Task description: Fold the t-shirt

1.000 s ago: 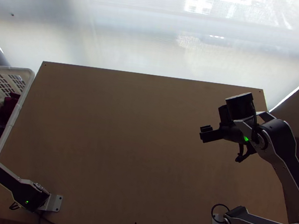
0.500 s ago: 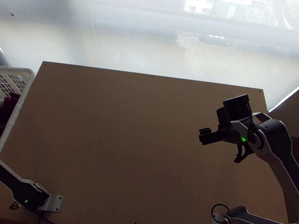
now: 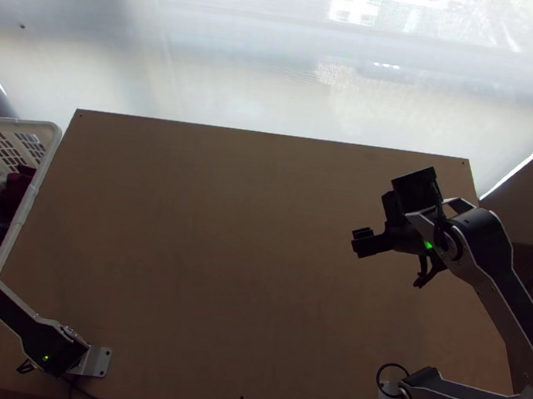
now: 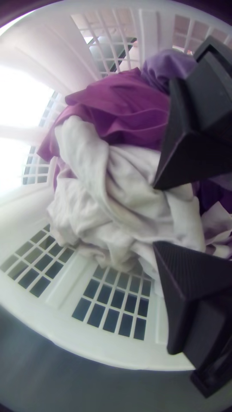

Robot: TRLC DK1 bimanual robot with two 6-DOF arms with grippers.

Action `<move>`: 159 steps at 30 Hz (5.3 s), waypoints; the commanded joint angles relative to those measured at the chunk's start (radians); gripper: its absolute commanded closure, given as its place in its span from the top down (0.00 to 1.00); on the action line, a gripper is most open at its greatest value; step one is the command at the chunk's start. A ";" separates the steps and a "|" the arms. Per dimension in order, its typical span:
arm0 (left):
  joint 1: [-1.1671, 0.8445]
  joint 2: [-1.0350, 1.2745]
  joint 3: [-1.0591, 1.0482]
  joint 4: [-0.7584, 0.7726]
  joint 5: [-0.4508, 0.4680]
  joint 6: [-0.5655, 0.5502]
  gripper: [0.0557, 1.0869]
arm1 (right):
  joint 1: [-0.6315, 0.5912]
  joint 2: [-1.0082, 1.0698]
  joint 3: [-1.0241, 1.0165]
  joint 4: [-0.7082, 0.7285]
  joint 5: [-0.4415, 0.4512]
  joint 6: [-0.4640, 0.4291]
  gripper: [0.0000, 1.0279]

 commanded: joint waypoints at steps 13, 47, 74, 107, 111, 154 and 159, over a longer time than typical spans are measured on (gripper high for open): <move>0.018 0.044 0.005 -0.107 0.148 0.018 0.04 | 0.001 0.029 0.013 0.009 0.001 0.001 0.95; -0.232 -0.767 -0.089 -0.787 0.522 -0.052 0.04 | -0.010 0.057 0.081 0.022 -0.001 -0.020 0.95; -1.373 -1.254 -0.770 -0.571 0.564 -0.292 0.04 | -0.231 -0.106 -0.188 0.021 0.001 -0.037 0.95; -2.140 -0.563 -0.204 -0.252 0.495 -0.542 0.96 | -0.559 -0.377 -0.468 0.003 -0.025 -0.074 0.95; -2.105 -0.634 -0.210 -0.268 0.473 -0.503 0.96 | -0.561 -0.377 -0.465 0.001 -0.025 -0.077 0.95; -1.760 -1.300 -1.121 -0.178 0.105 -0.333 0.96 | 0.347 0.384 -0.071 0.018 -0.284 -0.045 0.93; -1.869 -1.258 -1.121 -0.098 0.105 -0.336 0.96 | 0.350 0.427 -0.079 0.045 -0.292 -0.042 0.90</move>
